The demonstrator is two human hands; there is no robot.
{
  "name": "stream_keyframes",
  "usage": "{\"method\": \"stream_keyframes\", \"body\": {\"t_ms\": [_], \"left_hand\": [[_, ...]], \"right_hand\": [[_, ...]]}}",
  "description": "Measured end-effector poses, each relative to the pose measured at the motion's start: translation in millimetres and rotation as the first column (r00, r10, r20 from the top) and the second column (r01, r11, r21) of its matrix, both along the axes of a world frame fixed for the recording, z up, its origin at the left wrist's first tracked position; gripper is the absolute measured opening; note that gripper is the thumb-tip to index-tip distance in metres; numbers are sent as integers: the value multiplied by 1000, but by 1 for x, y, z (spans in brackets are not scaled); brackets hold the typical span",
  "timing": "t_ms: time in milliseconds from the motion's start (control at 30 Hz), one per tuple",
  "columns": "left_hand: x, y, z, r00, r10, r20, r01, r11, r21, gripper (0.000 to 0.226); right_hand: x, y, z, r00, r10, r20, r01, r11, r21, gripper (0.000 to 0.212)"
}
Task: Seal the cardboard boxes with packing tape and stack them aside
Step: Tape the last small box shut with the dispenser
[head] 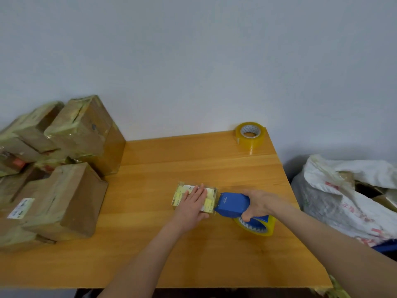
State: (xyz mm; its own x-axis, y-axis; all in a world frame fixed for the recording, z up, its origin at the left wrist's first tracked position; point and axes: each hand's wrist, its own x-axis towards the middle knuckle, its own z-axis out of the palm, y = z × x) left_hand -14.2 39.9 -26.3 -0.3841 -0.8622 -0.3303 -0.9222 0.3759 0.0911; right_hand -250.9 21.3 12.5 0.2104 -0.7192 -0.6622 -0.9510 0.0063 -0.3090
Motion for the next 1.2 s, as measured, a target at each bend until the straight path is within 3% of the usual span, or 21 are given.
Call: {"method": "stream_keyframes", "body": {"t_ms": [267, 467, 533, 600, 667, 733, 767, 833, 900, 967, 1100, 1200], "left_hand": [[2, 2, 2, 999, 11, -34, -11, 1000, 4, 77], [8, 1, -6, 993, 8, -120, -10, 1000, -17, 79], [9, 0, -5, 979, 24, -203, -20, 1000, 22, 81], [9, 0, 1, 910, 146, -388, -120, 989, 91, 76], [10, 0, 7, 761, 313, -568, -339, 939, 63, 60], [13, 0, 8, 710, 423, -563, -565, 820, -95, 62], [16, -1, 5, 679, 510, -529, -643, 760, -92, 74], [20, -3, 0, 573, 668, -474, -713, 692, 113, 92], [21, -6, -4, 540, 689, -484, -665, 701, 257, 89], [21, -8, -4, 590, 645, -486, -621, 747, 237, 85], [6, -7, 7, 834, 462, -302, -508, 856, -94, 69], [-21, 11, 7, 896, 425, -127, -440, 889, -127, 85]], "right_hand": [[3, -10, 6, 997, 68, -46, -66, 997, 34, 59], [5, -12, -4, 1000, -25, -7, 25, 999, 47, 55], [0, -13, -8, 992, -94, 89, 89, 994, 63, 59], [-10, -14, -6, 955, -214, 206, 205, 977, 66, 61], [-18, -15, -2, 883, -349, 314, 352, 935, 50, 54], [-18, -16, 1, 796, -427, 429, 460, 888, 31, 51], [-14, -17, 1, 758, -446, 477, 499, 866, 17, 52], [-1, -16, 0, 678, -480, 557, 567, 823, 19, 49], [12, -14, -2, 615, -500, 610, 620, 785, 18, 46], [20, -13, -4, 589, -510, 627, 646, 763, 13, 44], [19, -11, -8, 578, -527, 624, 660, 751, 24, 47], [17, -8, -6, 586, -529, 614, 660, 751, 17, 48]]}}
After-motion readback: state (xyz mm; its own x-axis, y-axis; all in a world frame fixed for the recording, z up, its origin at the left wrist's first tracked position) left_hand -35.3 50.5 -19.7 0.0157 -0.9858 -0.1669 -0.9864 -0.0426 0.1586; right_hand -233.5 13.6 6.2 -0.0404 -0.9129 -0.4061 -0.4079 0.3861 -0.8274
